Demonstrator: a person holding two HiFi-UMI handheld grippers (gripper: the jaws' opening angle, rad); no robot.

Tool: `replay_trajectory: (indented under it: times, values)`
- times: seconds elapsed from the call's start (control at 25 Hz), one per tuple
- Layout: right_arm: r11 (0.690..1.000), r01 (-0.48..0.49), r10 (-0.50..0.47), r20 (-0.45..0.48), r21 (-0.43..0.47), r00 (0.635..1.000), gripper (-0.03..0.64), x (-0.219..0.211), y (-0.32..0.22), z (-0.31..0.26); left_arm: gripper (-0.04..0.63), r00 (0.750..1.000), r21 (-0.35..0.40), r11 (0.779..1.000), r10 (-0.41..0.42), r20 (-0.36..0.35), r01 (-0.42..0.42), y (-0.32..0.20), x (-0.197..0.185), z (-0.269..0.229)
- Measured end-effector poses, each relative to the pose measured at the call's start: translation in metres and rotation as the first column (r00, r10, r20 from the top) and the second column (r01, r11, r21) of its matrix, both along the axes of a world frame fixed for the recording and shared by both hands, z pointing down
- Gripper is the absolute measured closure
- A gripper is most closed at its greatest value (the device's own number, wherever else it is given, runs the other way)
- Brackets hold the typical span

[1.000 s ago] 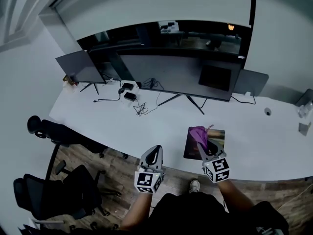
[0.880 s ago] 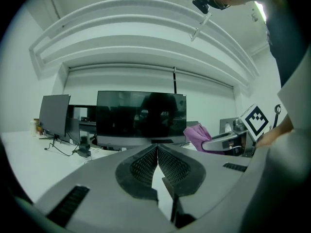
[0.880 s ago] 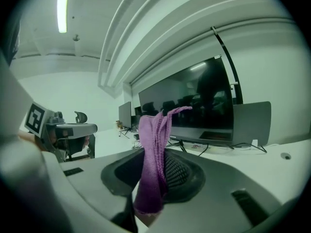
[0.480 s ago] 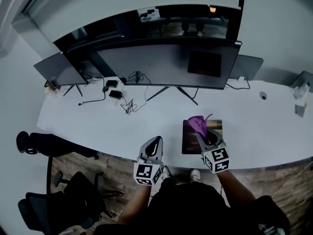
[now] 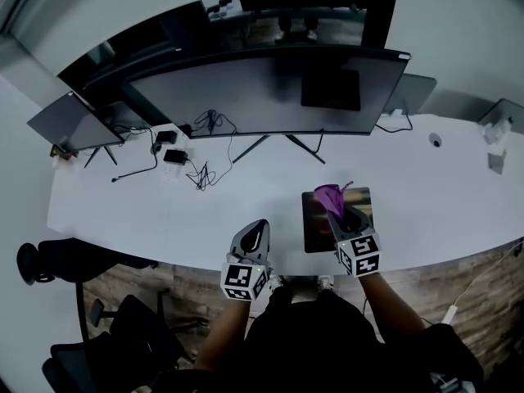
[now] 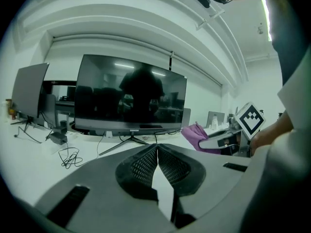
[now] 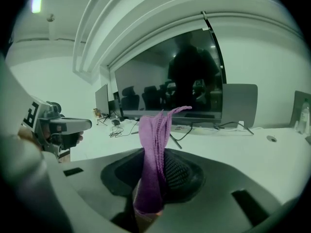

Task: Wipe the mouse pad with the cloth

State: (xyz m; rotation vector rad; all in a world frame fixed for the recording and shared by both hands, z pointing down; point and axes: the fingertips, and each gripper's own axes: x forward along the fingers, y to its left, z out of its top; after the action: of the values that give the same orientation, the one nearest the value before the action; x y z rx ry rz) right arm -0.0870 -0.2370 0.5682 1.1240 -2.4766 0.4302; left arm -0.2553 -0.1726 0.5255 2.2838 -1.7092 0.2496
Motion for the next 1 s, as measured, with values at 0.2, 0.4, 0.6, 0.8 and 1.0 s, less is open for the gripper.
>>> replay_trajectory:
  times: [0.2, 0.4, 0.6, 0.8, 1.0]
  values:
    - [0.999, -0.028, 0.027, -0.021, -0.046, 0.999, 0.505, -0.005, -0.004, 0.021, 0.575, 1.000, -0.040, 0.999, 0.012, -0.009, -0.013, -0.006, -0.005, 0.017]
    - [0.994, -0.041, 0.037, -0.048, -0.103, 0.998, 0.505, -0.012, -0.005, 0.043, 0.575, 0.999, -0.083, 0.996, 0.042, 0.000, -0.042, -0.010, -0.006, 0.035]
    - [0.983, -0.058, 0.040, -0.108, -0.172, 0.993, 0.503, -0.022, -0.003, 0.064, 0.575, 0.998, -0.104, 0.993, 0.057, -0.001, -0.057, -0.008, -0.010, 0.048]
    - [0.970, -0.079, 0.049, -0.132, -0.231, 0.990, 0.503, -0.037, -0.005, 0.083, 0.575, 0.998, -0.160, 0.985, 0.068, -0.001, -0.067, 0.002, -0.023, 0.068]
    - [0.954, -0.103, 0.059, -0.161, -0.280, 0.985, 0.503, -0.051, -0.008, 0.098, 0.575, 0.998, -0.160, 0.985, 0.069, -0.004, -0.068, 0.001, -0.036, 0.069]
